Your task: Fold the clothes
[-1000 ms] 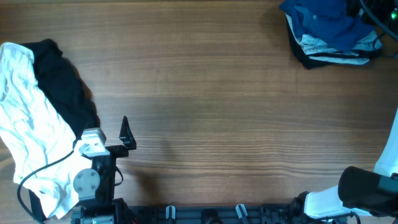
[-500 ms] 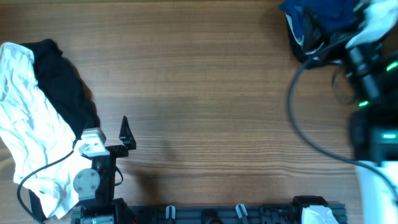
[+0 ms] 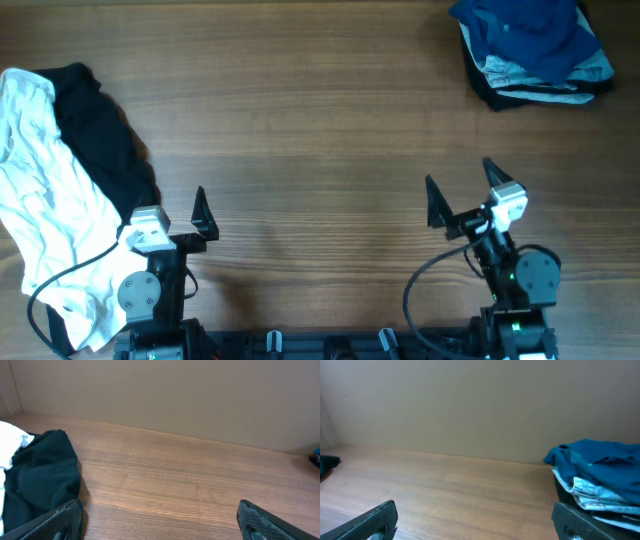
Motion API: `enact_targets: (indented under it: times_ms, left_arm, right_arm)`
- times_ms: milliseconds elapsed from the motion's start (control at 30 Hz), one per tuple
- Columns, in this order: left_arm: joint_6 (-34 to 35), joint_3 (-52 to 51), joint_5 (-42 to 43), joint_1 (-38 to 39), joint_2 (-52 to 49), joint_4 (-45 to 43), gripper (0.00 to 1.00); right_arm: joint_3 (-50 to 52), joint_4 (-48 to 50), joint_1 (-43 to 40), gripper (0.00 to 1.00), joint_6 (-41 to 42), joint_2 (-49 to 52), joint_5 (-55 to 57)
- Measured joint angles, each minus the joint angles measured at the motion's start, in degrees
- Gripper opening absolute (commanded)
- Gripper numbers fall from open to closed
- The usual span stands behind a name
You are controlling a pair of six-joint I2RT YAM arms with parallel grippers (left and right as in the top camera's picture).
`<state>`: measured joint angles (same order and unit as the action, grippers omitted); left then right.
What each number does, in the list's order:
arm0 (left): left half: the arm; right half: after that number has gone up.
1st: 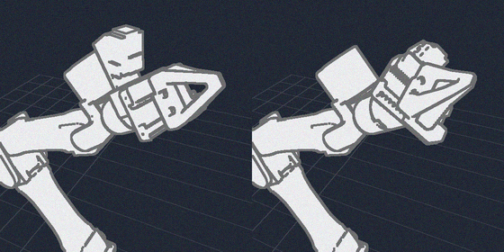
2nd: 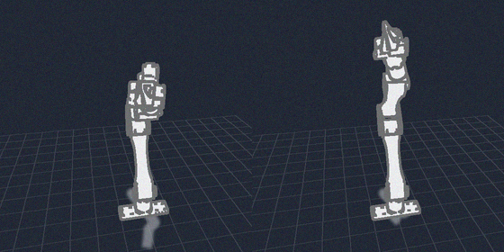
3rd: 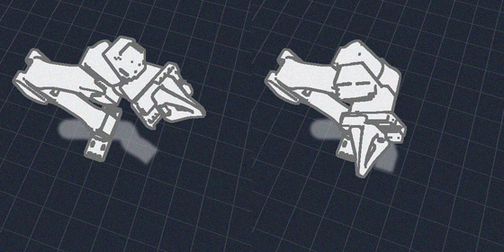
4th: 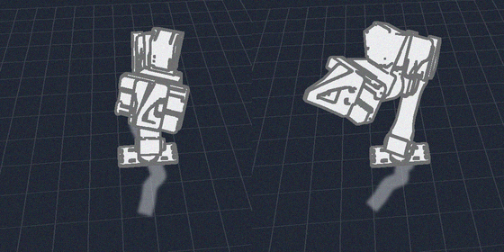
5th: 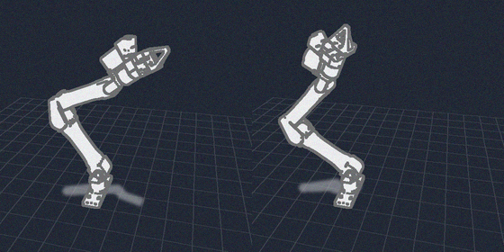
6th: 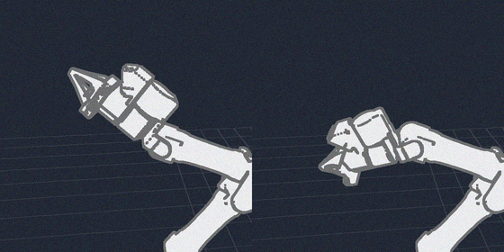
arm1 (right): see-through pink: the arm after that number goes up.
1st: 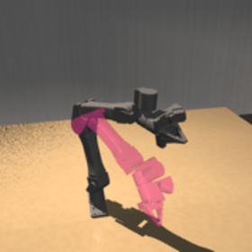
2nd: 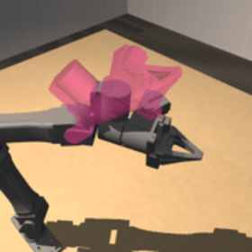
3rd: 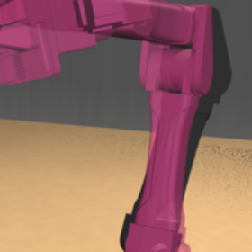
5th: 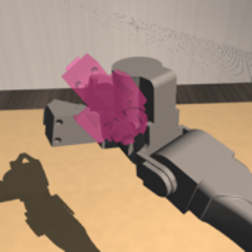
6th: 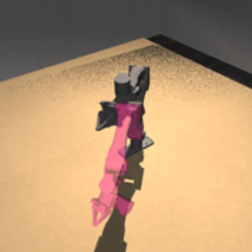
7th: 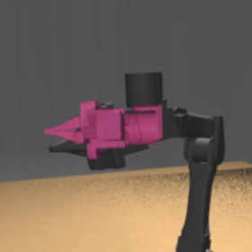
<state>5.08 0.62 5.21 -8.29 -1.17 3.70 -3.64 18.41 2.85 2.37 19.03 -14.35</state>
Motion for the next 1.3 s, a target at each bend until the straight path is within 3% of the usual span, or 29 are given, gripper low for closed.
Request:
enact_targets:
  times_ms: [333, 533, 1300]
  left_arm:
    - [0.0, 0.0, 0.0, 0.0, 0.0, -0.02, 1.0]
    - [0.0, 0.0, 0.02, 0.0, 0.0, -0.02, 1.0]
    - [0.0, 0.0, 0.0, 0.0, 0.0, -0.02, 1.0]
  right_arm:
    - [3.28, -16.87, -0.04, 1.0, 0.02, -15.63, 0.22]
    - [3.28, -17.16, -4.96, 1.0, -1.11, -17.92, -0.85]
    - [3.28, -17.16, -5.07, 1.0, -3.1, -17.92, -1.07]
